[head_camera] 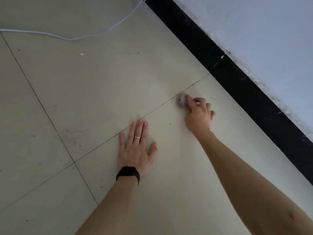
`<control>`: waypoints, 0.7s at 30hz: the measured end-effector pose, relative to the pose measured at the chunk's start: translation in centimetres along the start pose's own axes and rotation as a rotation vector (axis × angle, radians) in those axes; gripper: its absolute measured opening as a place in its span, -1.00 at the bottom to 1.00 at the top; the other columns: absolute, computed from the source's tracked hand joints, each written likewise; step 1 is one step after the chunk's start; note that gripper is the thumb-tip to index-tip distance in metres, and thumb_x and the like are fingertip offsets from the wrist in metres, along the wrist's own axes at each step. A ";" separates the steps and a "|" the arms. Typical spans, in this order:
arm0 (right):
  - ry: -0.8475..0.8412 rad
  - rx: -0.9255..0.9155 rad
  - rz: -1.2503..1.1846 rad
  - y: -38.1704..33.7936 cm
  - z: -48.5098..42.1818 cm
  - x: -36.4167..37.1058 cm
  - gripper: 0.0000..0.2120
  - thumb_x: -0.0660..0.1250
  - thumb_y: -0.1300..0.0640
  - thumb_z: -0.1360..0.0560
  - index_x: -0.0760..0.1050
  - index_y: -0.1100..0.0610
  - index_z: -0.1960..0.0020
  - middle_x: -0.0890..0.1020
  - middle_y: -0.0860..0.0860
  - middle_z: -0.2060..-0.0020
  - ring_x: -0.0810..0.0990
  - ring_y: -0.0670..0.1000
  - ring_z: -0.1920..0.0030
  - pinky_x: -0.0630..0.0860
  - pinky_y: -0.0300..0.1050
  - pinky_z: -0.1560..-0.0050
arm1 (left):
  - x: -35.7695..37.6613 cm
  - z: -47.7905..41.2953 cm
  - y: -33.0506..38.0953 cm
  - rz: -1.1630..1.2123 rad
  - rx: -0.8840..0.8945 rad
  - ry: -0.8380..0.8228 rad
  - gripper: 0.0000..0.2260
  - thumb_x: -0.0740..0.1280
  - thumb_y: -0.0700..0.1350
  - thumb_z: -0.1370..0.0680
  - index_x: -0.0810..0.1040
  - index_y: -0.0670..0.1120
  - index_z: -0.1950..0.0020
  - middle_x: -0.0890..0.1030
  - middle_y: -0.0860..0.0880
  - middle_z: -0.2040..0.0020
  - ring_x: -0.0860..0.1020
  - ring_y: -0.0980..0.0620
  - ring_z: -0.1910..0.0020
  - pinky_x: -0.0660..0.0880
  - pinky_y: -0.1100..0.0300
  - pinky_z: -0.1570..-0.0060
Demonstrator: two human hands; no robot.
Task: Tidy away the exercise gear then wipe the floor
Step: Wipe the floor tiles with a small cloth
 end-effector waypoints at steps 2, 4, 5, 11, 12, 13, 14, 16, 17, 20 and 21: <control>0.013 0.091 -0.043 -1.4 1.1 0.4 -0.54 0.14 0.07 -0.61 0.25 -0.19 -0.48 0.34 -0.07 -0.40 0.24 0.09 -0.38 0.16 0.15 -0.33 | -0.1 -0.1 0.1 -0.011 0.004 -0.005 -0.35 -0.02 0.19 -0.59 -0.11 0.01 -0.63 -0.10 0.08 -0.63 -0.13 0.07 -0.60 -0.06 -0.20 -0.53; -0.080 -0.251 0.007 -6.2 4.0 2.4 -0.45 0.13 0.05 -0.58 0.16 -0.13 -0.55 0.25 -0.10 -0.52 0.10 0.04 -0.53 0.03 0.26 -0.45 | -0.2 -0.1 0.1 -0.016 0.006 -0.010 -0.34 0.00 0.19 -0.59 -0.08 0.00 -0.63 -0.07 0.05 -0.63 -0.10 0.05 -0.60 -0.04 -0.21 -0.53; -0.127 -0.459 0.033 -8.2 5.8 3.2 -0.42 0.12 0.04 -0.56 0.14 -0.11 -0.57 0.22 -0.12 -0.55 0.06 0.00 -0.56 -0.03 0.29 -0.49 | -0.2 -0.1 0.1 -0.025 0.008 -0.013 -0.35 0.00 0.20 -0.59 -0.05 -0.01 -0.63 -0.05 0.03 -0.63 -0.09 0.04 -0.61 -0.03 -0.22 -0.53; -0.242 -0.493 0.264 -5.3 -0.6 2.7 -0.29 0.06 0.17 -0.58 -0.17 -0.19 -0.60 -0.10 -0.16 -0.60 -0.23 -0.07 -0.58 -0.37 0.38 -0.45 | -0.1 0.0 0.1 -0.027 0.012 0.006 -0.31 0.04 0.20 -0.57 -0.08 -0.01 -0.63 -0.06 0.06 -0.63 -0.09 0.05 -0.61 -0.03 -0.20 -0.53; -0.250 -0.349 0.234 -4.5 -1.7 2.4 -0.28 0.05 0.19 -0.57 -0.20 -0.18 -0.60 -0.13 -0.14 -0.60 -0.27 -0.05 -0.58 -0.39 0.38 -0.44 | -0.1 0.0 0.2 -0.028 0.015 0.007 -0.31 0.04 0.20 -0.57 -0.08 -0.01 -0.63 -0.07 0.06 -0.63 -0.09 0.05 -0.61 -0.03 -0.20 -0.53; -0.248 -0.233 0.177 -4.4 -2.2 2.2 -0.27 0.05 0.21 -0.57 -0.20 -0.16 -0.60 -0.17 -0.12 -0.60 -0.30 -0.02 -0.57 -0.38 0.38 -0.44 | -0.2 0.0 0.2 -0.028 0.017 0.007 -0.31 0.04 0.20 -0.57 -0.08 -0.02 -0.63 -0.08 0.06 -0.63 -0.10 0.04 -0.61 -0.03 -0.20 -0.53; -0.246 -0.179 0.129 -5.0 -2.0 2.3 -0.27 0.05 0.21 -0.56 -0.20 -0.15 -0.60 -0.19 -0.10 -0.60 -0.33 -0.01 -0.57 -0.37 0.37 -0.45 | -0.3 -0.1 0.2 -0.025 0.013 0.004 -0.31 0.05 0.20 -0.57 -0.08 -0.02 -0.63 -0.08 0.06 -0.63 -0.09 0.04 -0.61 -0.03 -0.20 -0.52; -0.263 -0.298 0.105 -8.1 -0.1 3.1 -0.32 0.00 0.13 -0.56 -0.17 -0.15 -0.60 -0.18 -0.09 -0.61 -0.32 0.01 -0.57 -0.34 0.34 -0.48 | -0.3 -0.2 0.0 -0.016 -0.003 -0.010 -0.30 0.06 0.21 -0.56 -0.05 -0.02 -0.63 -0.05 0.06 -0.63 -0.06 0.04 -0.61 -0.01 -0.20 -0.52; -0.284 -0.447 0.111 -9.8 1.1 3.7 -0.35 -0.07 0.04 -0.54 -0.15 -0.17 -0.60 -0.14 -0.09 -0.61 -0.29 0.01 -0.58 -0.32 0.32 -0.49 | -0.3 -0.2 0.0 -0.014 -0.009 -0.018 -0.30 0.06 0.21 -0.56 -0.04 -0.02 -0.63 -0.04 0.05 -0.63 -0.03 0.03 -0.60 0.00 -0.20 -0.52; -0.327 -0.766 0.185 -10.9 2.0 4.5 -0.39 -0.16 -0.03 -0.55 -0.13 -0.21 -0.59 -0.09 -0.13 -0.61 -0.23 -0.02 -0.59 -0.23 0.38 -0.49 | -0.3 -0.2 0.1 -0.018 -0.007 -0.020 -0.30 0.07 0.21 -0.55 0.01 -0.02 -0.63 0.01 0.04 -0.63 0.02 0.02 -0.60 0.02 -0.20 -0.51; -0.313 -0.740 0.202 -9.8 0.6 4.5 -0.39 -0.07 0.04 -0.59 -0.15 -0.22 -0.59 -0.11 -0.14 -0.60 -0.25 -0.04 -0.58 -0.24 0.39 -0.48 | -0.4 -0.2 0.1 -0.016 -0.007 -0.023 -0.31 0.07 0.21 -0.54 0.02 -0.02 -0.63 0.01 0.05 -0.63 0.02 0.02 -0.60 0.02 -0.20 -0.51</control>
Point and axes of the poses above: each hand's wrist, its own z-axis away from the middle knuckle, its own x-axis out of the palm, y = z × x, the point moved 7 cm from there along -z, towards the middle knuckle
